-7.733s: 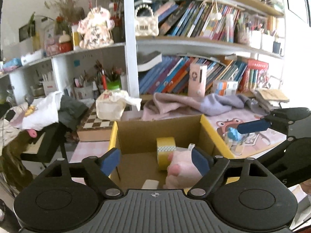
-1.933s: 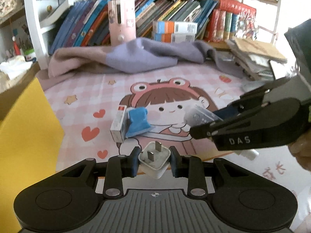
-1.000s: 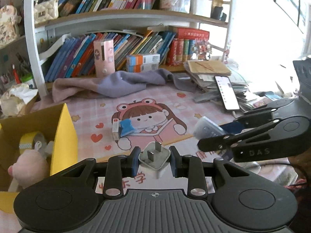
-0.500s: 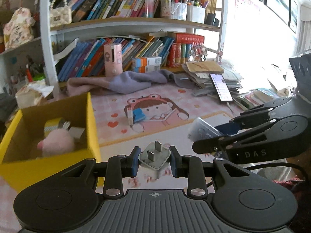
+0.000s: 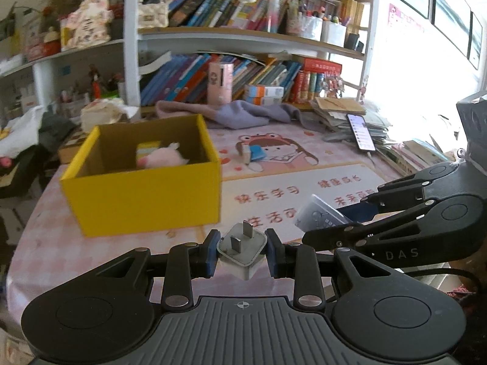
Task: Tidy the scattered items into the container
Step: 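Carry the charger with the left tool while the right tool carries the tube toward the box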
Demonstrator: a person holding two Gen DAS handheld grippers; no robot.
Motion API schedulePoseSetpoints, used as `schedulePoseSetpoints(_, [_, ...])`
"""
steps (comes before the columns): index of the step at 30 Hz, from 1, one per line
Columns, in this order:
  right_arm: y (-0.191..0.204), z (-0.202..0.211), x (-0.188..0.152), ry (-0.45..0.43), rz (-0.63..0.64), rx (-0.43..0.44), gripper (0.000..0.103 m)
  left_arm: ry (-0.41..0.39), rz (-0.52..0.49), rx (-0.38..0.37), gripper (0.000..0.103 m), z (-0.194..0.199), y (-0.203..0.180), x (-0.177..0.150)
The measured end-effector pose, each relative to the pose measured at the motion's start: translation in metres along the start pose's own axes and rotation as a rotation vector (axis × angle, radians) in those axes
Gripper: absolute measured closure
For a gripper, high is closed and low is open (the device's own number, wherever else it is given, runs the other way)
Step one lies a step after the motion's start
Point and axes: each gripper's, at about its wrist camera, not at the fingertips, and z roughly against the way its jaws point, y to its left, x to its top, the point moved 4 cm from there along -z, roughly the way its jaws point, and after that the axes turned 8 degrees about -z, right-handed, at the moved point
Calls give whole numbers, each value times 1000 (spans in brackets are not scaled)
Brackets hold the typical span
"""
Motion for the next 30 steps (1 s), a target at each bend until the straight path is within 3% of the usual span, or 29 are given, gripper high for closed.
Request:
schedulePoseSetpoints(14, [67,-20,20,27,124,63,73,-13,114,107,73,37,58,-24])
schedulePoseSetpoints(22, [64,-41,54,-13,126,73,73,-51,87,151,73,20,91,4])
schedulePoseSetpoints(30, [56,-81,110,-55,141,99,73,-55,22,152,73,-25,116,41])
